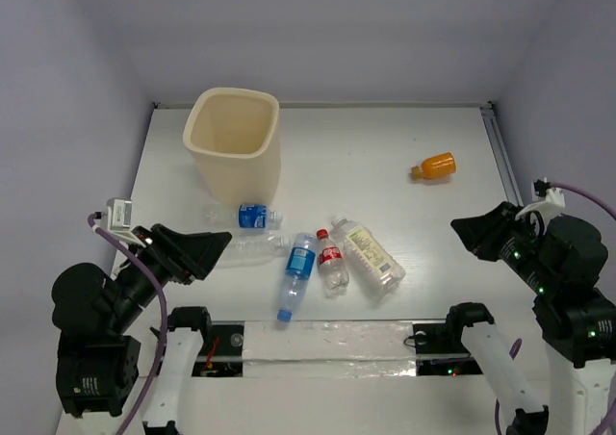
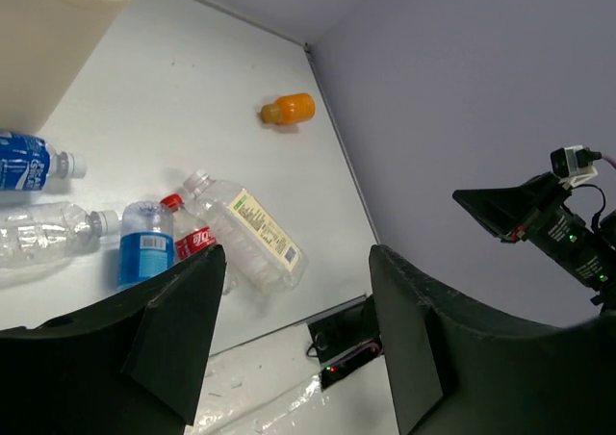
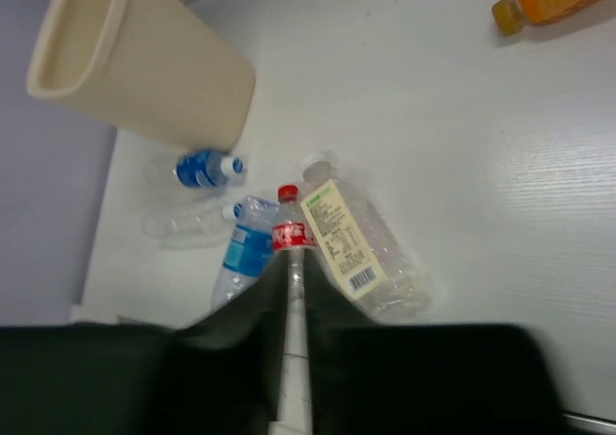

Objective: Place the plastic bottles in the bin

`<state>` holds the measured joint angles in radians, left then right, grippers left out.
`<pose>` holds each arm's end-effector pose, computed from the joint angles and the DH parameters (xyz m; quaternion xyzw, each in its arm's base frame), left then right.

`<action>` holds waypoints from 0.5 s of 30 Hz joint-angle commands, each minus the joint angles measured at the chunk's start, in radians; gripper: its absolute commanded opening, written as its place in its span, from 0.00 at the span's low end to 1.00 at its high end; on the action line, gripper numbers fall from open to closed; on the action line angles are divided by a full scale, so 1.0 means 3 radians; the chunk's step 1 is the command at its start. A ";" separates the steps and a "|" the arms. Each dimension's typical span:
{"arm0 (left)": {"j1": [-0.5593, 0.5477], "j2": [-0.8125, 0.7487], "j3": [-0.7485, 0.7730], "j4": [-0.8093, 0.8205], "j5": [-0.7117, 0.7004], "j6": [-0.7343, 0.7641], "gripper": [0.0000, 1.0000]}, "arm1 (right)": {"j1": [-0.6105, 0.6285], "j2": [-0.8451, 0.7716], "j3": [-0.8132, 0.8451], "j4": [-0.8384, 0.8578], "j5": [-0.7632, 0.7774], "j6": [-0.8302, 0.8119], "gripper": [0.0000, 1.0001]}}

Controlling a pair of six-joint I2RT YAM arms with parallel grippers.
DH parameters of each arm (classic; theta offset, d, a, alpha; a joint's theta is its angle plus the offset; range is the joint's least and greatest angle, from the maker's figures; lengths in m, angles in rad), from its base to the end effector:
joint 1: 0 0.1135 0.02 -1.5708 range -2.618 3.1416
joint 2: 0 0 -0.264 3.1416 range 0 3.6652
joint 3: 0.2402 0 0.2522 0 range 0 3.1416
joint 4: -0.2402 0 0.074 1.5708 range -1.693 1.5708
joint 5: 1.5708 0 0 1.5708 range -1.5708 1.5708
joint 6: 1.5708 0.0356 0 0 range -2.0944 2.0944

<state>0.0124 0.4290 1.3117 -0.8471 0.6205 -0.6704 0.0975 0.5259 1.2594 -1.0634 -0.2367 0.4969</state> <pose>-0.0077 -0.0208 0.4543 -0.0144 0.6966 -0.4220 0.5800 0.0352 0.0118 0.4194 0.0930 0.8055 0.2609 0.5239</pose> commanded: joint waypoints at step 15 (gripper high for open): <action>0.0142 -0.0300 -0.0921 0.0205 0.0140 -0.0138 0.00 | 0.0176 0.0578 -0.0542 0.0609 -0.0644 -0.0219 0.00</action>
<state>0.0246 0.3481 1.0657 -0.8276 0.6312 -0.7338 0.1127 0.6693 1.0973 -0.9478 -0.4358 0.4831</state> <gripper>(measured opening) 0.003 0.010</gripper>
